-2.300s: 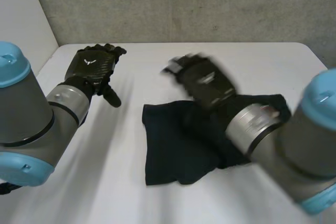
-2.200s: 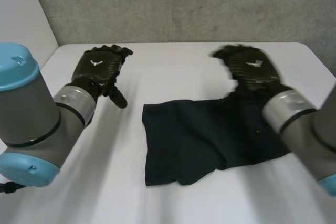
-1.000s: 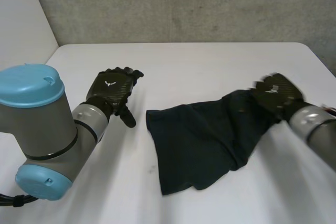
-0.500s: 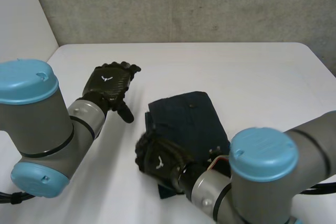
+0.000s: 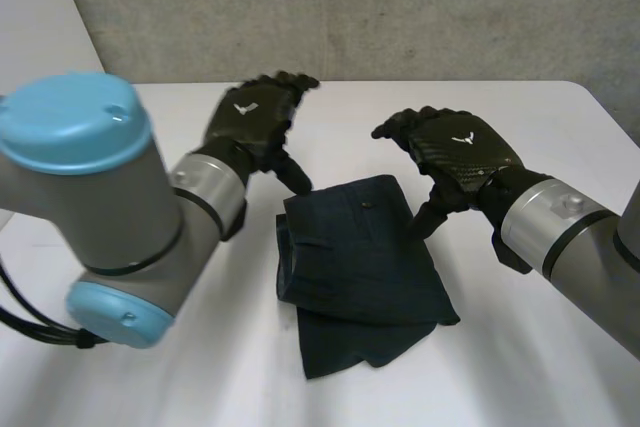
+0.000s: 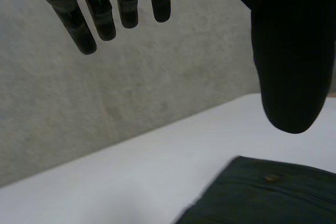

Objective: Fold the shorts.

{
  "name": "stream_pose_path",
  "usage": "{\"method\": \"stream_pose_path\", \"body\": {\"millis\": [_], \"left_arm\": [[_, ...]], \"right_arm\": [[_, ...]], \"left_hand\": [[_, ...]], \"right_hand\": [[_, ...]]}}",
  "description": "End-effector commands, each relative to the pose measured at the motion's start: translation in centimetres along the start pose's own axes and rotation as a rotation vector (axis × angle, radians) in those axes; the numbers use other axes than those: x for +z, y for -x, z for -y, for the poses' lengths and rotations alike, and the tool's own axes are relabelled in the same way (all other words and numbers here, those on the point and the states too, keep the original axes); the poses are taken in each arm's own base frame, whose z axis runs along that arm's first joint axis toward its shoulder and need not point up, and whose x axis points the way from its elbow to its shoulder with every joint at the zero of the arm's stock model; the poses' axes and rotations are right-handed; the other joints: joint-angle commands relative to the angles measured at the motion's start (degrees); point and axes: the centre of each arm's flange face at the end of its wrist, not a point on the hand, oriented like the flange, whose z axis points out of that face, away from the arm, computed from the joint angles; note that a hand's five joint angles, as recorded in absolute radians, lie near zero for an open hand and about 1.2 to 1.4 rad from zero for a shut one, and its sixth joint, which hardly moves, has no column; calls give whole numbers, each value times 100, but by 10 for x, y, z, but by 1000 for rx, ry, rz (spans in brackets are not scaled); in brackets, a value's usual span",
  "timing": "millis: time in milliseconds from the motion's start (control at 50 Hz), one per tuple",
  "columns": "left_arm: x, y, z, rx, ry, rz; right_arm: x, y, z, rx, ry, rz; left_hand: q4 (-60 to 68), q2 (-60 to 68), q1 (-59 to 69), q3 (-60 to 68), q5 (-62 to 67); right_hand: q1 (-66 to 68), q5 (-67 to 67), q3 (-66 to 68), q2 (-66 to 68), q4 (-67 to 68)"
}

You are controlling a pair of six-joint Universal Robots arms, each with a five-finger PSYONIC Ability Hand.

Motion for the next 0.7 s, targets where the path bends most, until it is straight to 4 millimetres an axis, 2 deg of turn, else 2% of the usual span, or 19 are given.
{"method": "stream_pose_path", "body": {"millis": [20, 180, 300, 460, 620, 660, 700], "left_arm": [[3, -18, -47, 25, 173, 17], [-8, -14, -93, 102, 380, 149], [-24, -15, -106, 133, 480, 164], [-39, -13, -119, 155, 541, 163], [-34, -14, -109, 145, 506, 161], [-32, -16, -102, 140, 482, 158], [-32, -18, -80, 125, 422, 152]], "right_arm": [[24, -13, -24, 76, 82, -10], [53, -13, -68, 127, 242, 24], [64, -12, -99, 126, 350, 48], [60, -10, -108, -17, 388, 78], [59, -10, -107, -41, 379, 87], [60, -10, -103, -46, 364, 83], [60, -12, -94, -47, 336, 72]], "left_hand": [[-59, -44, 46, -106, -153], [-110, -94, -5, -157, -203], [-160, -145, -55, -207, -254], [-143, -128, -38, -190, -237], [-143, -128, -38, -190, -237], [-126, -111, -22, -174, -220], [-160, -145, -55, -207, -253]], "right_hand": [[-180, -357, -227, -279, -374], [-180, -357, -227, -279, -374], [-180, -357, -227, -279, -374], [-180, -357, -227, -279, -374], [-180, -357, -227, -279, -374], [-180, -357, -227, -279, -374], [-180, -357, -227, -279, -374]]}}
